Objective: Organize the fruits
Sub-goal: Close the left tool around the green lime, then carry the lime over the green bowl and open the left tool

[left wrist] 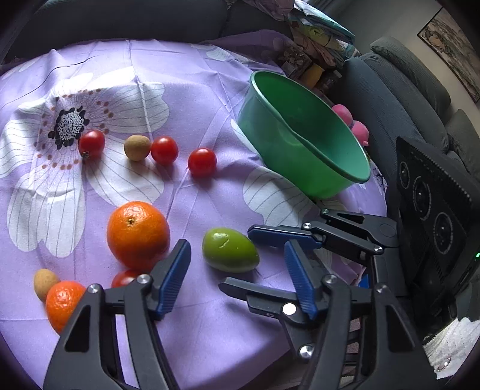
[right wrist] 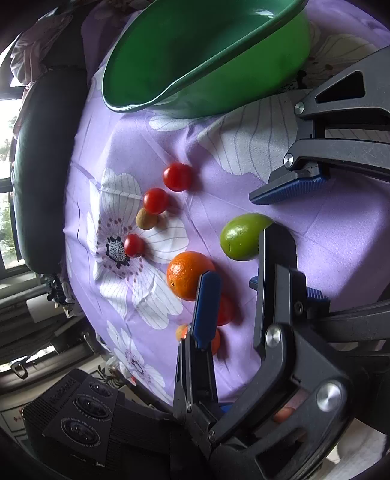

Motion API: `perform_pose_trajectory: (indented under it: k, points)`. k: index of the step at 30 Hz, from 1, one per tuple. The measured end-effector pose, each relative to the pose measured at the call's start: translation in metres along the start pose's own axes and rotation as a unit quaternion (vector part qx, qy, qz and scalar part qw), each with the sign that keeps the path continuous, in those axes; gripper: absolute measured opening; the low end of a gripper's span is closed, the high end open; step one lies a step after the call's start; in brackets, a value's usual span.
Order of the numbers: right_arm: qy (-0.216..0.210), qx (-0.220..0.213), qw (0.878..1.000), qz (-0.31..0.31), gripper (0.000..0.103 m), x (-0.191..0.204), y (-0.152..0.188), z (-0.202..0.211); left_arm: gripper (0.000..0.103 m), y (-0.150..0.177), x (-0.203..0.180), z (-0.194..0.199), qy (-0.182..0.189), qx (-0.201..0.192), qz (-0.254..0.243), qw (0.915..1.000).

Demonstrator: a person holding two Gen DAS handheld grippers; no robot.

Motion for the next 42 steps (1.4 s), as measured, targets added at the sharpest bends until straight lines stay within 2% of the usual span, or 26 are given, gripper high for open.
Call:
perform_pose_trajectory:
  k: [2, 4, 6, 8, 15, 21, 28, 34, 39, 40, 42]
  points:
    - [-0.003, 0.000, 1.000, -0.001, 0.050, -0.001, 0.000, -0.002, 0.059, 0.002, 0.003, -0.003, -0.001, 0.004, 0.004, 1.0000]
    - [-0.007, 0.000, 1.000, -0.002, 0.042, -0.002, 0.000, -0.003, 0.050, 0.003, 0.005, -0.006, 0.000, 0.009, 0.010, 0.9999]
    - [-0.006, 0.004, 1.000, 0.000, 0.036, -0.003, 0.003, -0.006, 0.047, 0.002, 0.007, -0.008, -0.005, 0.010, 0.006, 0.9999]
    - [-0.009, 0.002, 1.000, 0.000, 0.036, -0.002, 0.003, -0.007, 0.043, 0.002, 0.007, -0.008, -0.001, 0.010, 0.005, 0.9999]
    - [-0.009, -0.014, 1.000, -0.003, 0.035, -0.001, -0.002, -0.002, 0.041, -0.007, 0.004, -0.001, -0.009, -0.008, -0.005, 0.9999]
    - [0.007, -0.059, 0.998, 0.006, 0.035, -0.005, -0.028, 0.022, 0.041, -0.043, -0.024, 0.010, -0.002, -0.045, -0.046, 0.9979]
    - [0.057, -0.126, 0.990, 0.007, 0.035, -0.037, -0.067, 0.063, 0.041, -0.089, -0.072, -0.001, 0.022, -0.081, -0.108, 0.9905]
    - [0.093, -0.139, 0.986, -0.012, 0.035, -0.076, -0.071, 0.081, 0.041, -0.099, -0.094, -0.035, 0.044, -0.062, -0.119, 0.9899]
    - [0.105, -0.127, 0.985, -0.045, 0.035, -0.099, -0.059, 0.078, 0.039, -0.095, -0.101, -0.056, 0.037, -0.041, -0.122, 0.9909]
    - [0.106, -0.124, 0.985, -0.053, 0.035, -0.101, -0.056, 0.077, 0.043, -0.095, -0.101, -0.057, 0.037, -0.041, -0.120, 0.9913]
    - [0.115, -0.120, 0.984, -0.069, 0.036, -0.107, -0.054, 0.076, 0.067, -0.096, -0.099, -0.057, 0.035, -0.039, -0.111, 0.9925]
Point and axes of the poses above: each gripper's, at about its wrist camera, not at the fingertips, and z roughly against the way its jaws point, x to its left, y to its underside, the point moved 9 cm from there along -z, roughly the way its jaws point, and after that the axes turned 12 degrees about -x, right-handed, at the moved point
